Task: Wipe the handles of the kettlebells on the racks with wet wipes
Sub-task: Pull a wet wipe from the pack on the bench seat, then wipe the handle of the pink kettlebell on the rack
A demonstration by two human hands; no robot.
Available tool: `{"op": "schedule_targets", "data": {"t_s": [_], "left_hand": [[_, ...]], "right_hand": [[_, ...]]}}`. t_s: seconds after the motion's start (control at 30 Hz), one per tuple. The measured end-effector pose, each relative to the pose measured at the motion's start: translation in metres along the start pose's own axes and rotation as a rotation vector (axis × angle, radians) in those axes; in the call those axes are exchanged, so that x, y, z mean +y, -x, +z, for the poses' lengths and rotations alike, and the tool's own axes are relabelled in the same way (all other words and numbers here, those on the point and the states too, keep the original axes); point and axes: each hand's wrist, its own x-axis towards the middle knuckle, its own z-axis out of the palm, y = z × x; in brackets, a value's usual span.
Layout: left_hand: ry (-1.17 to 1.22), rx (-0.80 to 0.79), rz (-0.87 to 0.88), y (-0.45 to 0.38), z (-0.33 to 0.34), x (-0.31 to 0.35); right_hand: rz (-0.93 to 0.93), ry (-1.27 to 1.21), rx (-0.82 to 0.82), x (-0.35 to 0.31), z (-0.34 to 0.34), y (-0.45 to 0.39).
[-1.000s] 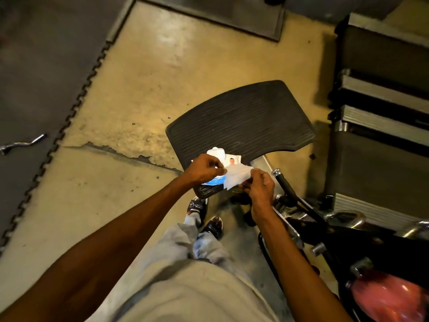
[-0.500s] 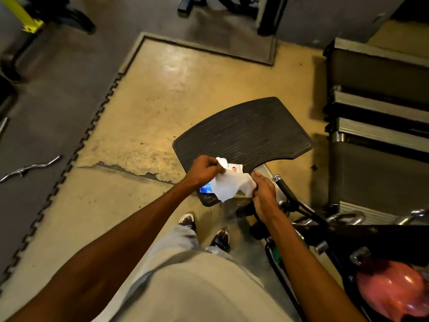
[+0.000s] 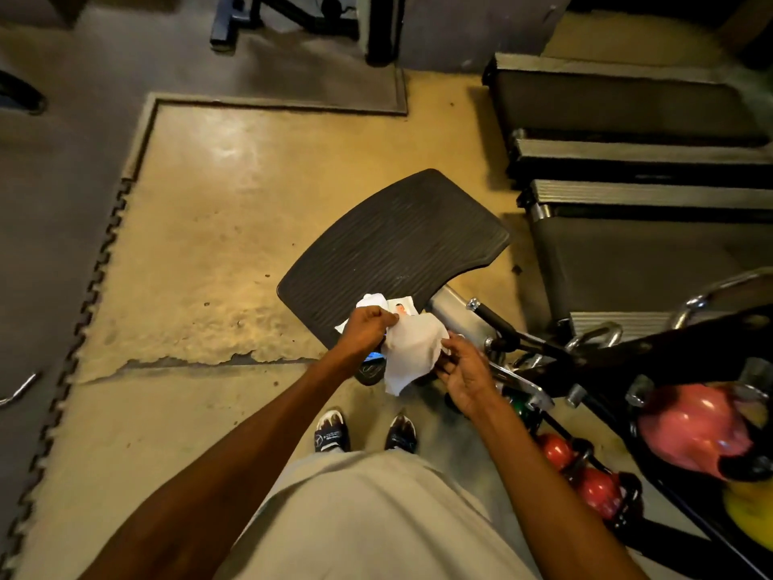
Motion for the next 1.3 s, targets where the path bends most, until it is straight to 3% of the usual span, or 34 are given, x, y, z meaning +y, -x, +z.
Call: {"op": "schedule_targets", "data": {"t_s": [0.17,0.37,0.5,0.6,0.77,0.93,1.03,1.2,1.3], "left_hand": [[-0.011,-0.101,0.010,-0.002,-0.008,-0.007],[-0.087,-0.205,0.069,0.009,-0.003,-0.019],[-0.043,-0.240,-0.025,0.010,0.005,-0.025],[-0.140,-0.286,-0.003,0.014,0.009,-0.029],[-0.323,-0.447,0.119,0.027,0.009,-0.037],[-0.689,-0.440,0.276,0.035,0.011,-0.045],[-0.787,-0.468,0.337,0.045,0.018,-0.050],[-0.916,-0.560,0.434,0.076,0.045,-0.059],[-1.064,-0.560,0.549,0.103,0.069,-0.070]], "right_hand": [[-0.027,-0.169,0.094,0.017,-0.010,0.010],[0.178,0.021,-0.030,0.056,-0.017,0.035],[0.031,-0.106,0.081,0.071,-0.033,0.043],[-0.031,-0.111,0.119,0.076,-0.047,0.056],[0.000,0.086,-0.012,0.084,-0.069,0.080],[-0.208,0.226,0.124,0.099,-0.092,0.082],[-0.227,0.250,0.159,0.104,-0.108,0.087],[-0.400,0.660,0.141,0.105,-0.147,0.108],[-0.555,0.929,0.228,0.110,-0.180,0.121]]}}
